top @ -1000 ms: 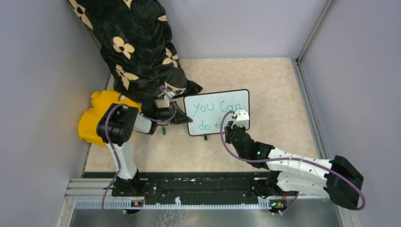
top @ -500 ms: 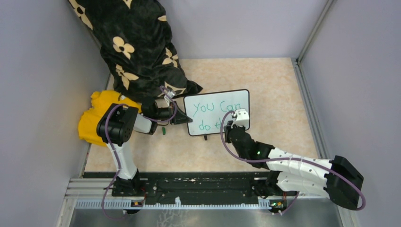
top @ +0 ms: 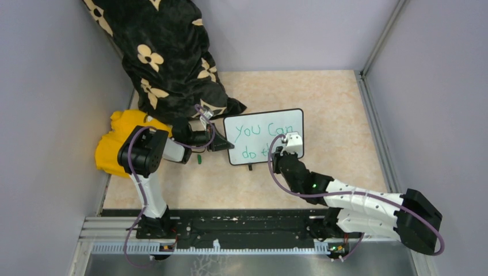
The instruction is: Write a sentence on the whiteboard
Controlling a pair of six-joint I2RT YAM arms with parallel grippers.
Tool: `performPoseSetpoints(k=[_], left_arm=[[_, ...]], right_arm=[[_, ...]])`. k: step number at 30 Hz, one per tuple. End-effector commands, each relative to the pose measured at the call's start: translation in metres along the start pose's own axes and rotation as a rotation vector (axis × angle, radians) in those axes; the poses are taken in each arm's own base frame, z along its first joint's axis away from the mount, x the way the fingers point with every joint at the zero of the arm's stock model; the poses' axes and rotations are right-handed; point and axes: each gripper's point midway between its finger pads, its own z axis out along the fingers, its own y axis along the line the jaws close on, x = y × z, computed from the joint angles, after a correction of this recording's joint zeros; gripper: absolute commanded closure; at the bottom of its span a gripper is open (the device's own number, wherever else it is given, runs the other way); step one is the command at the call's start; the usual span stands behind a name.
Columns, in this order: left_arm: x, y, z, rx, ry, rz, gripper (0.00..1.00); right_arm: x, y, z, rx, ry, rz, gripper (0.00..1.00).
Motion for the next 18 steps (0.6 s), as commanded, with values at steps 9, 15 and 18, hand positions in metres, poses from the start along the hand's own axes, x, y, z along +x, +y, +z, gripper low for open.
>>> performPoseSetpoints(k=[9,15,18], left_arm=[[0.009,0.001,0.001,-0.004,0.028,-0.070,0.85],[0.010,0.001,0.001,-0.005,0.028,-0.071,0.85],[0.009,0.001,0.001,-0.005,0.028,-0.071,0.85]], right_arm=[[-0.020,0.001,0.006,0.038,-0.049,0.041,1.00],[-0.021,-0.010,0.003,0.080,-0.056,0.047,1.00],[-0.020,-0.014,0.002,0.095,-0.054,0.046,1.00]])
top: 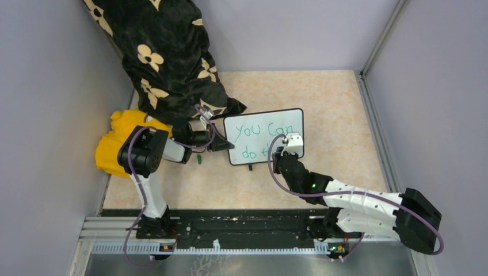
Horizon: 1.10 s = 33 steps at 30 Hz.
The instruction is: Write a sentence on the whiteboard
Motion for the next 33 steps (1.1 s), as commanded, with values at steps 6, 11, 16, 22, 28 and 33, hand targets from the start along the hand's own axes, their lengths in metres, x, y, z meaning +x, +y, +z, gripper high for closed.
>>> performPoseSetpoints(k=[6,11,16,22,28,33], left_arm=[[0.010,0.001,0.001,-0.005,0.028,-0.071,0.85],[0.010,0.001,0.002,-0.003,0.029,-0.069,0.85],[0.009,0.001,0.002,-0.003,0.029,-0.069,0.85],[0.009,0.001,0.002,-0.003,0.029,-0.069,0.85],[0.010,0.001,0.002,-0.004,0.030,-0.072,0.85],[0.010,0.001,0.002,-0.005,0.029,-0.069,0.85]], right_arm=[[-0.023,-0.012,-0.001,0.071,-0.060,0.047,1.00],[-0.022,-0.013,-0.002,0.071,-0.058,0.047,1.00],[-0.016,-0.011,-0.001,0.056,-0.040,0.041,1.00],[-0.006,-0.010,-0.001,0.046,-0.012,0.034,1.00],[0.001,-0.010,-0.001,0.033,0.011,0.032,1.00],[0.006,-0.013,-0.003,0.038,0.022,0.030,1.00]])
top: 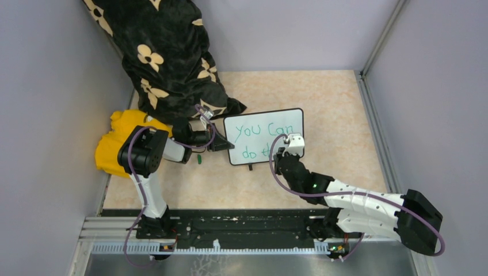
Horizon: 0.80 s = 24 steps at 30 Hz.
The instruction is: Write a sentence on the whiteboard
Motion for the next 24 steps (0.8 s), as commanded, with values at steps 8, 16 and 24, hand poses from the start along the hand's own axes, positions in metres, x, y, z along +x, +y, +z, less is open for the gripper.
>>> performPoseSetpoints(k=[8,16,24], left_arm=[[0.010,0.001,0.001,-0.006,0.029,-0.070,0.85],[0.011,0.002,0.001,-0.006,0.030,-0.071,0.84],[0.010,0.002,0.002,-0.005,0.030,-0.072,0.84]], right_arm=[[0.006,-0.012,-0.001,0.032,0.013,0.011,1.00],[0.006,-0.016,-0.003,0.043,0.010,0.008,1.00],[-0.020,-0.003,-0.012,-0.032,-0.055,0.060,1.00]])
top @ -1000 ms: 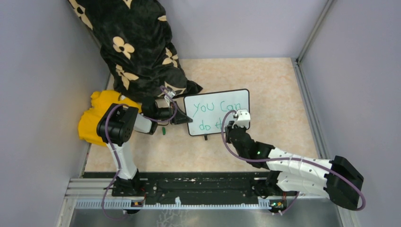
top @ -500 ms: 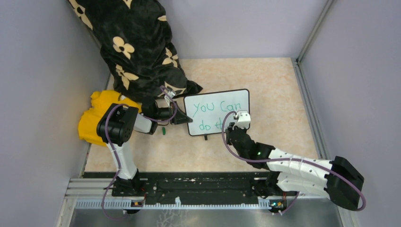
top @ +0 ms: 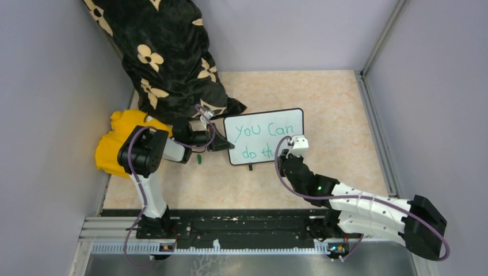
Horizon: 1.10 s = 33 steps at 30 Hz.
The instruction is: Write a sentence on the whiteboard
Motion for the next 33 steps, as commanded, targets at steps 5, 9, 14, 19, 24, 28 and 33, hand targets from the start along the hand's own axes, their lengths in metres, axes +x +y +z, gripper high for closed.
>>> performPoseSetpoints(k=[5,9,14,19,24,28,33], left_arm=[[0.010,0.002,0.001,-0.006,0.029,-0.072,0.84],[0.011,0.002,0.002,-0.006,0.029,-0.073,0.84],[0.011,0.002,0.001,-0.007,0.029,-0.075,0.84],[0.011,0.002,0.001,-0.007,0.030,-0.076,0.84],[0.011,0.002,0.002,-0.006,0.031,-0.077,0.84],[0.011,0.002,0.002,-0.006,0.031,-0.076,0.84],[0.010,0.002,0.002,-0.005,0.032,-0.075,0.84]], right_arm=[[-0.043,0.008,-0.009,-0.040,-0.117,0.063,1.00],[-0.050,0.006,-0.009,-0.020,-0.140,0.071,1.00],[-0.057,0.007,-0.007,-0.018,-0.171,0.092,1.00],[-0.059,0.009,-0.005,-0.022,-0.189,0.103,1.00],[-0.060,0.011,-0.004,-0.021,-0.192,0.100,1.00],[-0.059,0.012,-0.002,-0.025,-0.185,0.096,1.00],[-0.049,0.011,-0.002,-0.033,-0.158,0.084,1.00]])
